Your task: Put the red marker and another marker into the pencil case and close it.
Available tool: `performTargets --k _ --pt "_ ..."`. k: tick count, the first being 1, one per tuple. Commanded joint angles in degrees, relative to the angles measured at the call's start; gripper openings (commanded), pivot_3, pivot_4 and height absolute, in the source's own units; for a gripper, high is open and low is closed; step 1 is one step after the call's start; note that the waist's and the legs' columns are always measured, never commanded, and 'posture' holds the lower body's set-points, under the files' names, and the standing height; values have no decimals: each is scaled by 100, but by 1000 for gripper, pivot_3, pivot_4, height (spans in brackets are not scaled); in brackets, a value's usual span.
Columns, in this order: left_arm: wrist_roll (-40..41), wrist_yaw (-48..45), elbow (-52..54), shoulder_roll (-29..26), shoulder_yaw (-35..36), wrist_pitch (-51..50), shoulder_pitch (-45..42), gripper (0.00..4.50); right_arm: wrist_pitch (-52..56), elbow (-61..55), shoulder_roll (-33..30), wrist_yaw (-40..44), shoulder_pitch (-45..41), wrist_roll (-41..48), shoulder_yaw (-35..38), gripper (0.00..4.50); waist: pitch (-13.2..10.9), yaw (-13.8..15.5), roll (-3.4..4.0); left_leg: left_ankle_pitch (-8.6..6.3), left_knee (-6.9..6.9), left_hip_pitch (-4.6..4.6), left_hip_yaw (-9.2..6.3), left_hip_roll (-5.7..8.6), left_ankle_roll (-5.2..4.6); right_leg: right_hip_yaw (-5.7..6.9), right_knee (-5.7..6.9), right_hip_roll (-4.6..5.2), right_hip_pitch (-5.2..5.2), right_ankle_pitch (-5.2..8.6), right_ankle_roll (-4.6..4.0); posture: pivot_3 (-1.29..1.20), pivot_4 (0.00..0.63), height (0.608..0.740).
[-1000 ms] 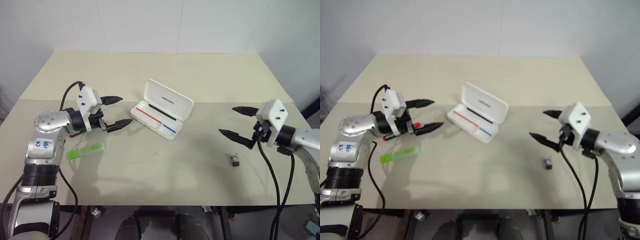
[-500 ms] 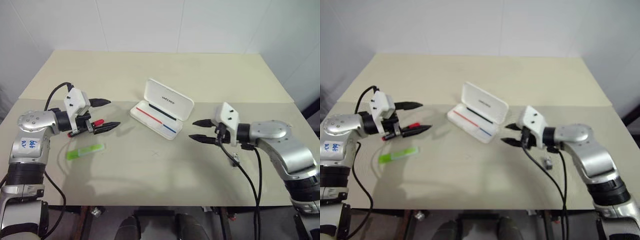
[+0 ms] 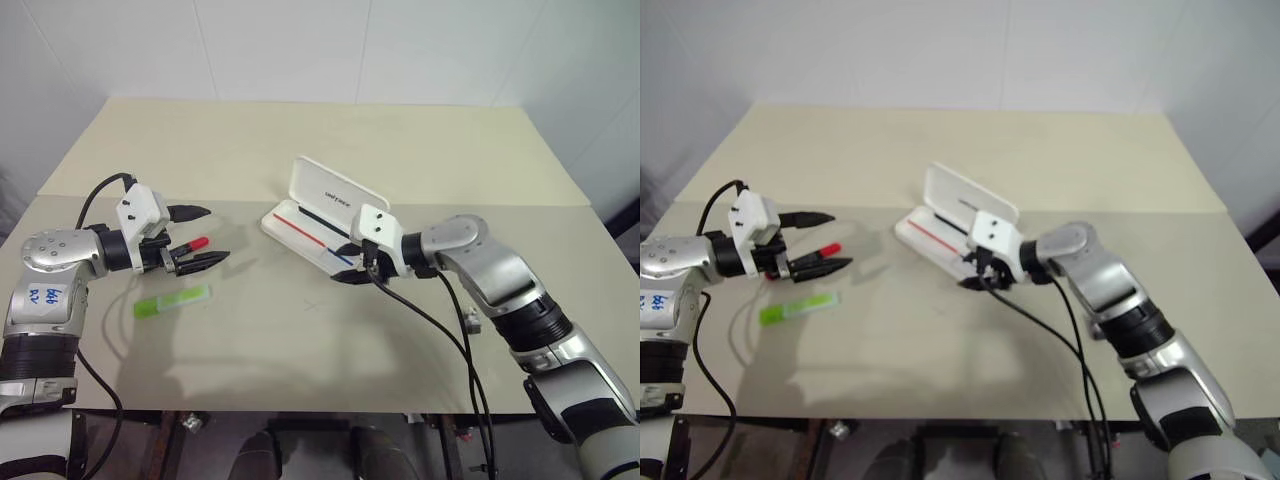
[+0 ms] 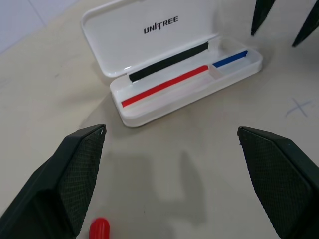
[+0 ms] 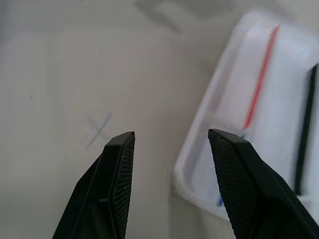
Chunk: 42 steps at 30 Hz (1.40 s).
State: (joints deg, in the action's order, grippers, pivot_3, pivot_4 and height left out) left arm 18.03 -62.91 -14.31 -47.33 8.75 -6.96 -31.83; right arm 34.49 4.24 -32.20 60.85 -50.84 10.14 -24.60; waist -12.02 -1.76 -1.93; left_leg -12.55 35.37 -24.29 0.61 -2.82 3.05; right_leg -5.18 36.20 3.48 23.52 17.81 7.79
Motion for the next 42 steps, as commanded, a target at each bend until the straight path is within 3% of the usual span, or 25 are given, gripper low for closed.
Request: performTargets --k 1,20,23,28,29,35,42 --pt "128 72 364 -71 217 -14 165 4500 -191 296 105 60 -152 -290 -105 2463 1 -4 -1 0 1 1 1 0 0 -1 1 0 0 0 0 0 150 740" --pt "252 382 826 9 402 -188 456 4500 -835 1519 778 239 -512 -1350 -456 2463 1 -40 -2 1 25 5 1 0 2 -3 39 -2 5 1 -1 0 150 740" --pt "281 418 887 -9 429 -212 473 4500 -1030 1669 811 254 -526 -1511 -517 1849 3 -58 -4 1 25 5 2 0 2 -2 38 -3 4 0 -1 0 150 740" --pt "319 467 984 -59 468 -248 514 4500 -1346 1914 876 249 -564 -1730 -509 159 10 -120 -15 2 28 10 1 0 3 -2 45 -3 1 1 -1 0 150 740" --pt "316 475 995 -66 474 -247 520 4500 -1385 1949 899 248 -577 -1751 -490 8 17 -135 -28 2 28 14 0 0 3 -2 46 -3 -3 1 -1 0 150 740" --pt "322 497 1024 -91 489 -252 485 4500 -1660 2153 1062 181 -749 -1771 -296 8 21 -191 -34 8 58 18 -1 -1 2 -4 75 -5 -5 -8 -8 0 150 740" --pt "320 484 1010 -92 485 -246 474 4500 -1850 1315 376 778 -476 -1490 -7 8 20 -153 -33 14 53 10 -1 -2 0 -4 68 -5 1 -14 -9 0 150 740"
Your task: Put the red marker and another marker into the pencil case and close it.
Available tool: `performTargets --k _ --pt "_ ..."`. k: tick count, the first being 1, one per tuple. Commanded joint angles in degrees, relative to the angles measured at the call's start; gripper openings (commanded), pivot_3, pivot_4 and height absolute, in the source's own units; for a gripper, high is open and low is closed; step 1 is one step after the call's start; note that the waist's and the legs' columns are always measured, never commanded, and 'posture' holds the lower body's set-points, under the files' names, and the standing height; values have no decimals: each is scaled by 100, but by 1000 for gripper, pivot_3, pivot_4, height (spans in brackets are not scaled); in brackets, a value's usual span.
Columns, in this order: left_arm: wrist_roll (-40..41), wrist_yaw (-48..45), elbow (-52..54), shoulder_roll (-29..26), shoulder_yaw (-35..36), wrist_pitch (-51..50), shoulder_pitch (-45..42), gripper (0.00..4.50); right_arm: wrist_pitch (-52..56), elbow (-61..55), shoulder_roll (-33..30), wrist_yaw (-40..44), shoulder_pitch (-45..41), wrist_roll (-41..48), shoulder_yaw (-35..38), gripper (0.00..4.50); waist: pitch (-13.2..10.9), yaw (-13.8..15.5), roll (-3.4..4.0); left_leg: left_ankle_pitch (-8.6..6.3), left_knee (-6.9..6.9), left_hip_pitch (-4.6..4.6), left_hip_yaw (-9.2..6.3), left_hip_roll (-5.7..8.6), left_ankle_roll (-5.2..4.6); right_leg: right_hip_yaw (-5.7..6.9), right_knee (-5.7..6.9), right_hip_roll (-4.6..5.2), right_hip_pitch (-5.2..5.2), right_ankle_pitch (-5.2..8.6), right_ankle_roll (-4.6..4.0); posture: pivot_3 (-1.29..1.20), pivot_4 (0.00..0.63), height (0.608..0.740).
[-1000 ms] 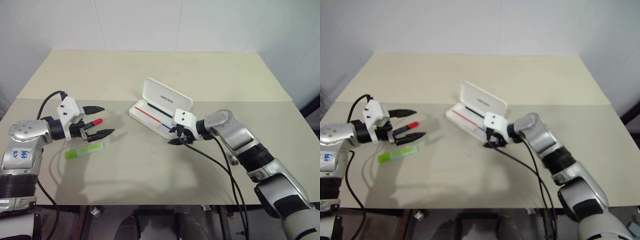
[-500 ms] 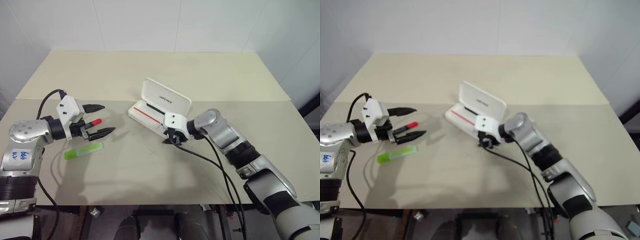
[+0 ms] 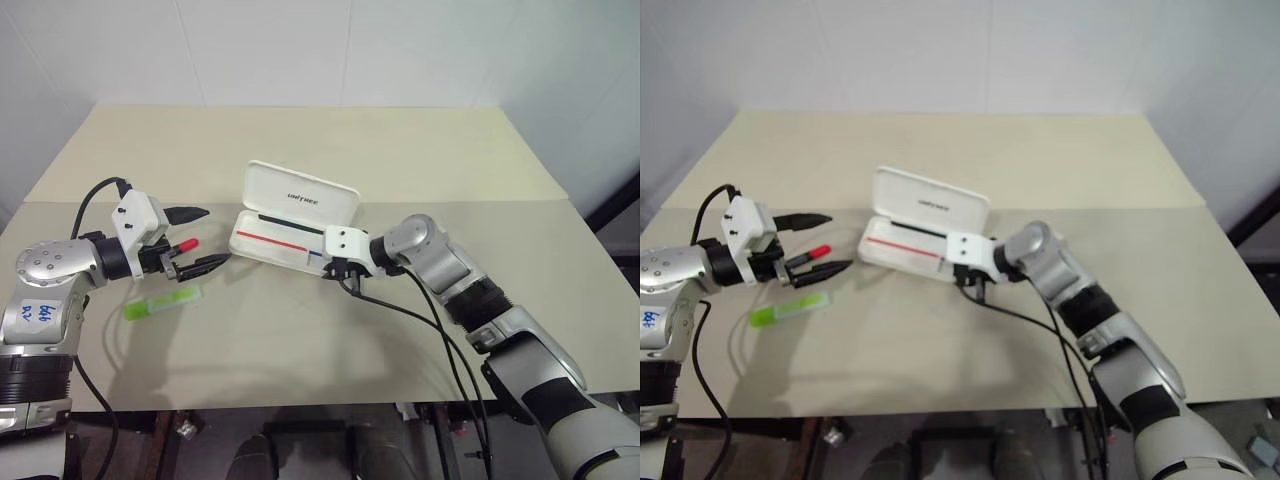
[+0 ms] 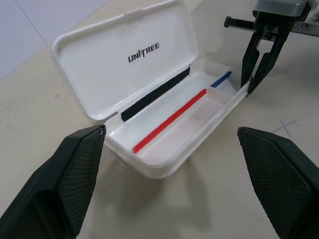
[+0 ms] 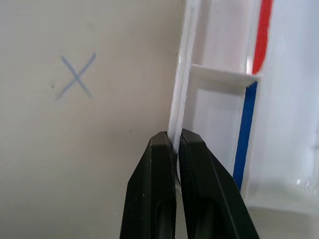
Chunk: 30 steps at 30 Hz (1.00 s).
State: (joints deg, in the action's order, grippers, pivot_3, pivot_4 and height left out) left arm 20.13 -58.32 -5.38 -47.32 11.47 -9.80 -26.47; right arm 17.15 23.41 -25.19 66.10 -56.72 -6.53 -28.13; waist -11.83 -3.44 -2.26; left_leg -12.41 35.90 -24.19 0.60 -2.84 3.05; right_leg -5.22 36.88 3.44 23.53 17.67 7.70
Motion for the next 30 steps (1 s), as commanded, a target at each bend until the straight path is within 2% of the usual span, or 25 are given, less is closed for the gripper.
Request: performTargets --k 1,12,18,26,30 --pt "109 24 117 -86 207 41 -58 4500 -83 -801 -451 352 199 217 377 8 0 40 0 -1 -5 -3 -1 0 0 0 -6 0 2 1 0 0 150 740" --pt "109 -13 84 49 115 55 -32 4500 478 -3058 -1971 1088 1441 477 621 8 -1 36 0 -4 -36 -4 3 0 3 0 -40 0 3 4 1 0 150 740" --pt "107 -26 105 130 77 38 15 4500 718 -3635 -2475 1060 1945 516 769 8 -1 30 0 -4 -27 0 4 0 3 -1 -36 1 0 4 0 0 150 740" --pt "104 -22 89 267 -28 23 -74 4500 674 -3425 -2441 712 2127 368 727 8 -1 35 0 -4 -27 0 4 0 2 -2 -37 1 0 3 0 0 150 740" --pt "90 -17 61 306 -77 17 -173 4500 169 -2971 -2316 538 2059 185 598 8 0 37 0 -4 -26 -1 4 1 2 -2 -39 2 -1 3 0 0 150 740"
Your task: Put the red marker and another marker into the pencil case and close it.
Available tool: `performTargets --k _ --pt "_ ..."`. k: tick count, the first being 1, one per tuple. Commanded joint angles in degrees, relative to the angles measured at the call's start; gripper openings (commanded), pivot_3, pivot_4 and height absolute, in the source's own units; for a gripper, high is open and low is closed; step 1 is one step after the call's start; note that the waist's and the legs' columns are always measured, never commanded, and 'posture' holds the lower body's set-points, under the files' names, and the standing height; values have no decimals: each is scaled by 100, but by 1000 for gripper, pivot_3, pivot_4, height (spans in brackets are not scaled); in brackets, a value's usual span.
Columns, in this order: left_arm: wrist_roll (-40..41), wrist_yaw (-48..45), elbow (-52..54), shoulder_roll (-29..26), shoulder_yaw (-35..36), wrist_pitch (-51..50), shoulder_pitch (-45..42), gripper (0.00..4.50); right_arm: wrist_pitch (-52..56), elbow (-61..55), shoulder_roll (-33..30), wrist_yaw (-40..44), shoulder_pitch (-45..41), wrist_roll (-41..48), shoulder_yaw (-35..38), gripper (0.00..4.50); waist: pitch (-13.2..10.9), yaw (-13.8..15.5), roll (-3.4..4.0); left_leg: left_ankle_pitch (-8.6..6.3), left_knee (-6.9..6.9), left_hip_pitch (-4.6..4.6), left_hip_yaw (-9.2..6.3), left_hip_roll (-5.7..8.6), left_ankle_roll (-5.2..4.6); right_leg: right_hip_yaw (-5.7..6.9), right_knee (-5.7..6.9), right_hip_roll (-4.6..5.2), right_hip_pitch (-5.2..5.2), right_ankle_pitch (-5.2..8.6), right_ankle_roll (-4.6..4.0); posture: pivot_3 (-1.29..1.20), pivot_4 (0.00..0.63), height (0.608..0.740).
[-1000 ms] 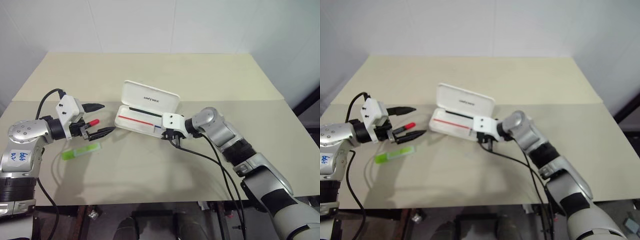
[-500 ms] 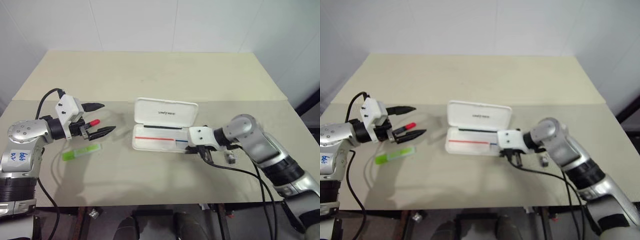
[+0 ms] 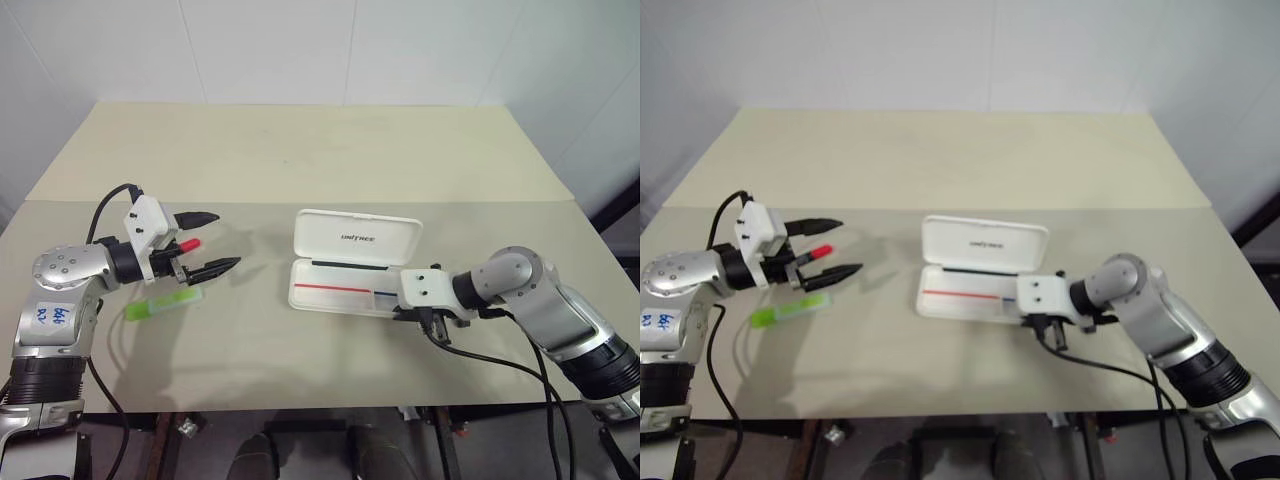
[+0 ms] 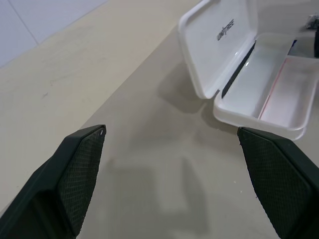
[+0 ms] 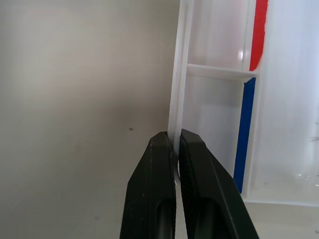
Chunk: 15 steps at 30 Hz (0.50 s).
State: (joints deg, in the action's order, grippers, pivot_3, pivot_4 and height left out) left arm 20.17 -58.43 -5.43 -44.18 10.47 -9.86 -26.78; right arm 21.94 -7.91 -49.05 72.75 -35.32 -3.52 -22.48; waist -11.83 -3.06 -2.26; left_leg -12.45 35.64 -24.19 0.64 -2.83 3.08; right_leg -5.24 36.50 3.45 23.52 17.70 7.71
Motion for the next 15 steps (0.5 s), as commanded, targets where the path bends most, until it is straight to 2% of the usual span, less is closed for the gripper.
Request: performTargets --k 1,13,14,15 --pt "83 -12 61 -5 27 25 -151 4500 -364 211 110 -120 -106 -125 21 8 1 -8 -1 0 0 1 1 0 0 0 0 0 -1 0 0 0 150 740" --pt "105 12 144 -40 90 -33 -103 4500 -765 449 228 215 -104 -114 -44 8 2 -29 -4 1 33 7 -2 -2 -1 -1 19 -2 -14 -6 4 0 150 740" --pt "107 14 154 -38 91 -40 -95 4500 -810 483 248 233 -117 -107 -39 627 2 -29 -4 1 33 8 -2 -2 -1 -1 19 -2 -14 -6 4 0 150 740" --pt "107 18 156 -36 93 -44 -96 4500 -913 534 290 213 -138 -108 -20 868 2 -28 -3 0 32 8 -3 -2 -1 -1 19 -3 -13 -6 4 0 150 740"
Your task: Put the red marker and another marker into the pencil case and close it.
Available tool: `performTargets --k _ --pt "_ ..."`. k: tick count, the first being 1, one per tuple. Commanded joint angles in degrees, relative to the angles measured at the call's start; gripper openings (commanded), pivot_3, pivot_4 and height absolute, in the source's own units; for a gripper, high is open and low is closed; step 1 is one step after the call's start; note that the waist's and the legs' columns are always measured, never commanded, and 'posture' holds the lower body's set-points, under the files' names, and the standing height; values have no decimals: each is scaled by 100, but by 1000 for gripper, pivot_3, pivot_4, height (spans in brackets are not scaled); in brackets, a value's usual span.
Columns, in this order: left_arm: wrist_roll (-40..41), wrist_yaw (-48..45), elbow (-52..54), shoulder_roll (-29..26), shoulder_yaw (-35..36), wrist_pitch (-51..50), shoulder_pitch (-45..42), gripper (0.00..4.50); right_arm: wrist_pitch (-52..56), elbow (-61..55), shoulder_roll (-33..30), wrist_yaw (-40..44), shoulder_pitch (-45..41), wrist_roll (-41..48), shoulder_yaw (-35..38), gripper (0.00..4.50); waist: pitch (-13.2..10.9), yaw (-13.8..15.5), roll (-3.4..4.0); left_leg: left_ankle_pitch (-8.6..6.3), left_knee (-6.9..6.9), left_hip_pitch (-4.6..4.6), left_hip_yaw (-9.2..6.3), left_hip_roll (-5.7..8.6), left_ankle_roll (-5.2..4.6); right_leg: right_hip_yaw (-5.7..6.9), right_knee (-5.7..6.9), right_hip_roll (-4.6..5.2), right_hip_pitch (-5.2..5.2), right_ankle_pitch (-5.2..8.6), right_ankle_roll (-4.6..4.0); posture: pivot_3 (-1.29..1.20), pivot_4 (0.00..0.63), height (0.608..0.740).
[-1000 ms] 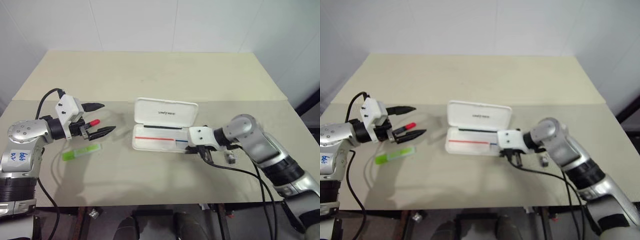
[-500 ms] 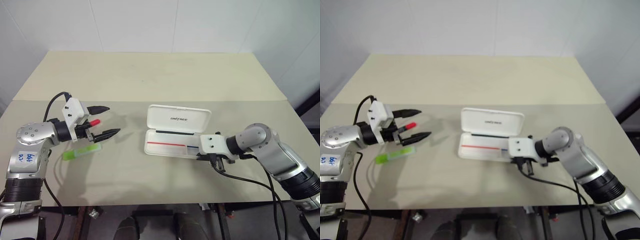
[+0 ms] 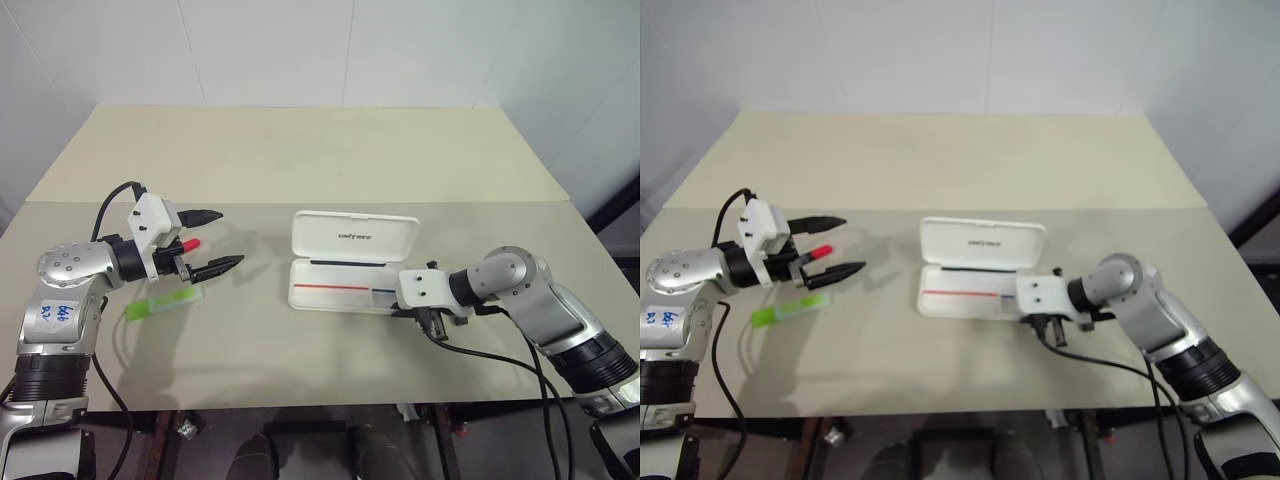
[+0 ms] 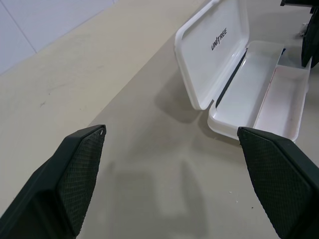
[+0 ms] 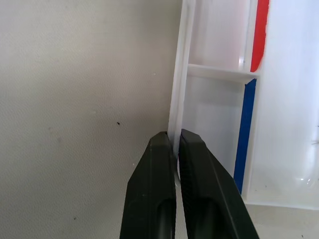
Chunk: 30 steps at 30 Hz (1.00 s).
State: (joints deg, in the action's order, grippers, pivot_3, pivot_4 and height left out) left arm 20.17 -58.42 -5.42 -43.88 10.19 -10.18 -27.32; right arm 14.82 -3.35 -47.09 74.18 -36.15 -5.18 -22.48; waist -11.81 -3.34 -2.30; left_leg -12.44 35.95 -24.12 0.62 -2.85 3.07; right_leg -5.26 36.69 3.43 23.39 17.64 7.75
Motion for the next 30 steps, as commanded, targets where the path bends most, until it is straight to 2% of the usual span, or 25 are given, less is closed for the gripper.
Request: performTargets --k 1,3,12,19,24,27,30 --pt "106 20 148 -65 121 -13 -48 4500 -284 123 132 51 -72 49 -4 1184 0 0 0 0 0 0 0 0 0 0 0 0 0 0 0 0 150 740" --pt "103 23 138 -64 127 -11 -59 4500 -322 192 211 21 -132 67 42 1807 0 6 0 0 -2 -1 0 0 0 0 -1 0 1 0 0 0 150 740" --pt "94 26 146 -87 155 1 -49 4500 50 15 345 292 -408 489 240 1807 0 23 0 0 -3 -3 1 0 0 0 -2 1 3 1 0 0 150 740" --pt "114 -24 210 -165 219 -23 36 4500 464 -735 -11 910 -235 1409 580 1807 -1 32 1 -1 -4 -6 0 0 -1 1 -6 2 3 1 0 0 150 740" --pt "113 -29 257 -314 382 17 219 4500 104 -518 -125 817 30 1799 1120 1807 -1 29 1 -2 -6 -5 0 0 -3 2 -12 2 1 1 -1 0 150 740" --pt "134 -97 273 -441 523 60 390 4500 68 -354 60 582 58 2181 1606 2630 -1 4 1 -2 -7 -5 2 0 -3 0 -12 2 2 1 -1 0 150 740" --pt "98 -150 235 -554 587 138 489 4500 -148 -174 96 520 59 2369 1904 3743 -1 19 1 -2 -9 -3 1 -1 -3 0 -10 2 3 1 -2 0 150 740"
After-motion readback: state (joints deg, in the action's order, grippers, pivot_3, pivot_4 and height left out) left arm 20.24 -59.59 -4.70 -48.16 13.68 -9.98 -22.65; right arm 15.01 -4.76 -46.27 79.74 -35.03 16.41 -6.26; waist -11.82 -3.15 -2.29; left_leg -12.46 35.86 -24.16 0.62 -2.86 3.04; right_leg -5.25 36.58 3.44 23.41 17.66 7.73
